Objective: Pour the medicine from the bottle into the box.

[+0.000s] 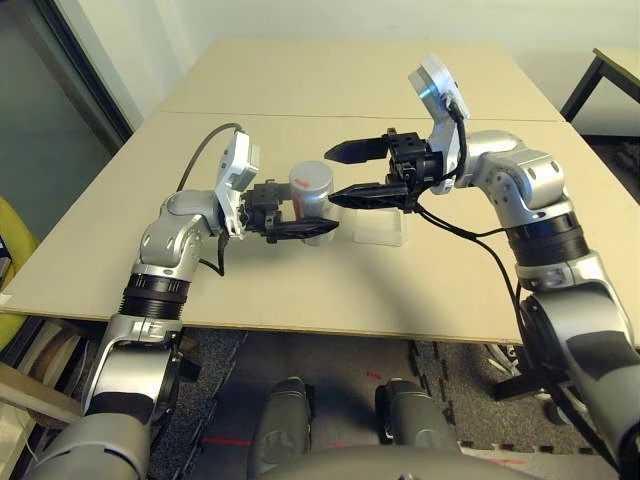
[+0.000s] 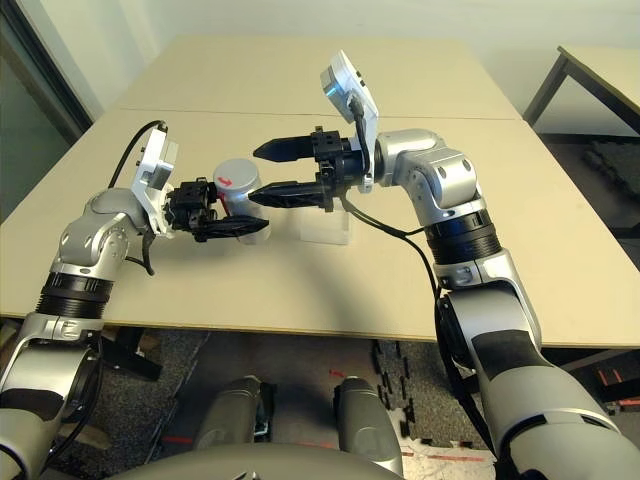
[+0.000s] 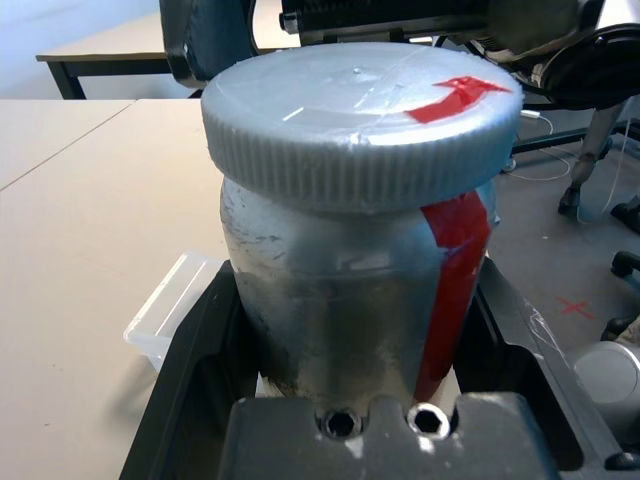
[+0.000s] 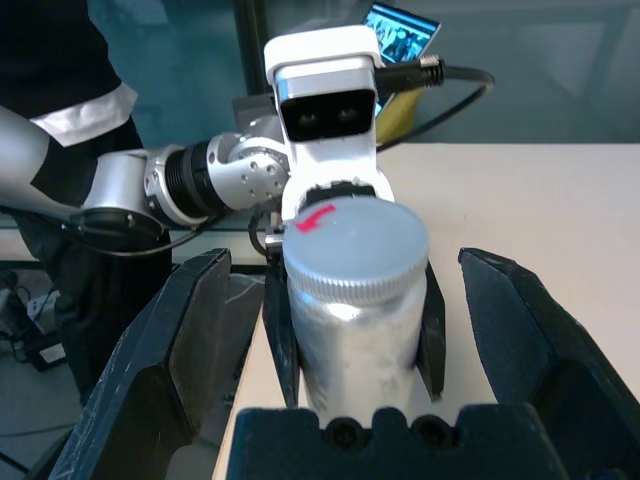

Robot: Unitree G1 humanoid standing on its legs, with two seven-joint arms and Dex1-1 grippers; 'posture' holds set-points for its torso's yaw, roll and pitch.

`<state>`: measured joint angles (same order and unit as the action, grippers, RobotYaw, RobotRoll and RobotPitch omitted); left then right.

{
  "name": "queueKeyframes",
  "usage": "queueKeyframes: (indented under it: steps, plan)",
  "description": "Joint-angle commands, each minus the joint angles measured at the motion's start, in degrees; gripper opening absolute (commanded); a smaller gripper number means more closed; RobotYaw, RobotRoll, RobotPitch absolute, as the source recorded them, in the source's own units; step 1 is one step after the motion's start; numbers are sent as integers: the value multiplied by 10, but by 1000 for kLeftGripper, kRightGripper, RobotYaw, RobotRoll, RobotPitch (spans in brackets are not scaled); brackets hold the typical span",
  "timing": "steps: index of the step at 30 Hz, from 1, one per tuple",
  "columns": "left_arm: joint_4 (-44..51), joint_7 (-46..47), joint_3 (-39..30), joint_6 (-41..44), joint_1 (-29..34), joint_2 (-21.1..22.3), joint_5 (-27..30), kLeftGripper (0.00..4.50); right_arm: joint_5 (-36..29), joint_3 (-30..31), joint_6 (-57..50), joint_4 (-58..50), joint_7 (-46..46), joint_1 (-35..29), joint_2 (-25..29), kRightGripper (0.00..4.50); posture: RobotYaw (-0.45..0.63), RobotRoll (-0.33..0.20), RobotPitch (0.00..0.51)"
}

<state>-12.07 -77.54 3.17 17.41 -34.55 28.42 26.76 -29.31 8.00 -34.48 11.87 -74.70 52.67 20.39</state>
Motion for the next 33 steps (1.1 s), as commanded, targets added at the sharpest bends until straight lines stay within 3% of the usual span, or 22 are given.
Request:
queueKeyframes:
  steps: [1, 17, 31, 33]
  plan:
    - [3, 2, -2, -3, 5, 2, 0, 2827, 1, 1, 6, 1, 7, 16, -9, 4500, -53, 0, 35]
    - [9, 7, 0, -5, 15, -2, 1, 2827, 71, 37, 86, 101, 11, 63, -69, 4500, -47, 0, 26]
    - [12, 8, -1, -5, 15, -1, 1, 2827, 74, 33, 76, 98, -4, 58, -76, 4500, -46, 0, 27]
    - [12, 8, -1, -4, 15, -1, 1, 2827, 73, 32, 72, 96, -5, 58, -77, 4139, -46, 0, 28]
